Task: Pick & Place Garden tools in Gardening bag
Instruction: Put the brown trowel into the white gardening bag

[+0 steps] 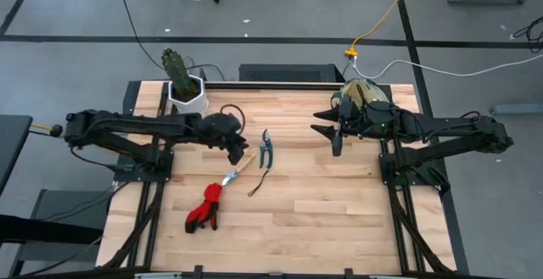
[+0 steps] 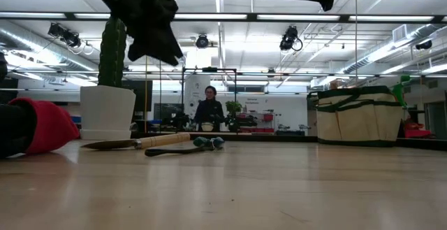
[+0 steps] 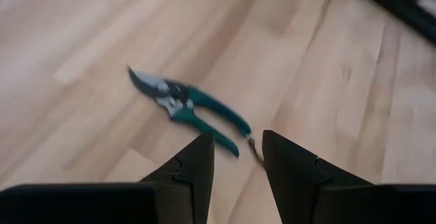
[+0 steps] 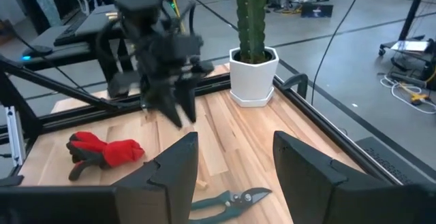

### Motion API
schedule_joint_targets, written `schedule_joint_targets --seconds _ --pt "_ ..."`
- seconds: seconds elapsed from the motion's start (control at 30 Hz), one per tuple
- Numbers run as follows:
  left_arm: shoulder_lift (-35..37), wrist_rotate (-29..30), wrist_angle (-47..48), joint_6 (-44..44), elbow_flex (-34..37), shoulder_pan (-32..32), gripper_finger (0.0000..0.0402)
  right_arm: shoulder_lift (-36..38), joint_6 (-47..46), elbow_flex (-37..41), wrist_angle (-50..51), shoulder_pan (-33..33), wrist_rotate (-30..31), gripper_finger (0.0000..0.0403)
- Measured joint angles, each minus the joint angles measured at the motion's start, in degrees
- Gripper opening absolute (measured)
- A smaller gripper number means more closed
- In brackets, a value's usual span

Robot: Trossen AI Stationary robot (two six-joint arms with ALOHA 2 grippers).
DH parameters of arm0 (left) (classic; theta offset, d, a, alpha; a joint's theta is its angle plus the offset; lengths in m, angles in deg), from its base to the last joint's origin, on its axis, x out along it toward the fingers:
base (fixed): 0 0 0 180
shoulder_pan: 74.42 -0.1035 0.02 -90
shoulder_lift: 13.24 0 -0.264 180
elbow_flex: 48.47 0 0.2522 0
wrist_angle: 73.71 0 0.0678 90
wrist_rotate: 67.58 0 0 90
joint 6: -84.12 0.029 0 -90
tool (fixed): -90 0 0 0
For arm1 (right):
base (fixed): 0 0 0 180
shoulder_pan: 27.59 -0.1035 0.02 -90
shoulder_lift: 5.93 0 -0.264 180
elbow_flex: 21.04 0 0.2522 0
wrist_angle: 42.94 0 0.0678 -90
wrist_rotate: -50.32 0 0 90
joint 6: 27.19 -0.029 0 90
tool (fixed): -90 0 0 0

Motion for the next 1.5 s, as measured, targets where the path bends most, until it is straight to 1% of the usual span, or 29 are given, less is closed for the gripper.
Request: schedule_joint_targets --seconds 0.1,0.27,0.4,0.57,0.77,0.87,0.97,1.03,1.1,1.2,1.4,1.5 --pt "-3.2 -1.6 0.1 0.0 -0.1 0.3 0.0131 0.0 0.0 0.0 0.0 0.0 0.6 0.0192" --pt "-8.5 -1.3 0.1 -0.8 -0.1 1.4 0.0131 0.0 0.0 0.0 0.0 0.0 0.8 0.0192" --pt "-10.7 -2.1 0.4 -2.2 -0.1 1.8 0.0131 0.0 0.0 0.0 0.0 0.0 0.8 0.0192" --pt "-11.1 -2.1 0.7 -2.3 -0.4 2.1 0.0131 0.0 0.0 0.0 0.1 0.0 0.8 0.0192" --pt "-11.2 -2.1 7.7 -1.5 -6.9 2.1 0.0131 0.0 0.0 0.0 0.1 0.0 0.8 0.0192" --pt "-11.2 -1.8 9.1 -0.1 -8.9 2.1 0.0131 0.0 0.0 0.0 0.1 0.0 0.8 0.0192" --pt "-11.2 0.0 10.5 -0.8 -8.9 2.1 0.0131 0.0 0.0 0.0 0.1 0.0 0.8 0.0192" --pt "-11.4 2.3 11.0 -1.4 -8.9 2.1 0.0131 0.0 0.0 0.0 0.1 0.0 0.8 0.0192" --pt "-11.5 3.0 12.3 -1.6 -8.9 2.0 0.0133 0.0 0.0 0.0 0.4 0.0 0.8 0.0192" --pt "-11.7 2.7 12.3 -1.9 -8.9 1.7 0.0148 0.0 0.1 0.0 0.9 0.0 0.8 0.0192" --pt "-12.6 0.6 12.5 -2.4 -8.9 1.9 0.0209 0.0 0.2 0.0 1.4 0.0 0.8 0.0192" --pt "-13.7 0.5 11.9 -4.0 -8.9 1.9 0.0231 0.0 0.2 0.0 1.4 0.0 0.8 0.0192"
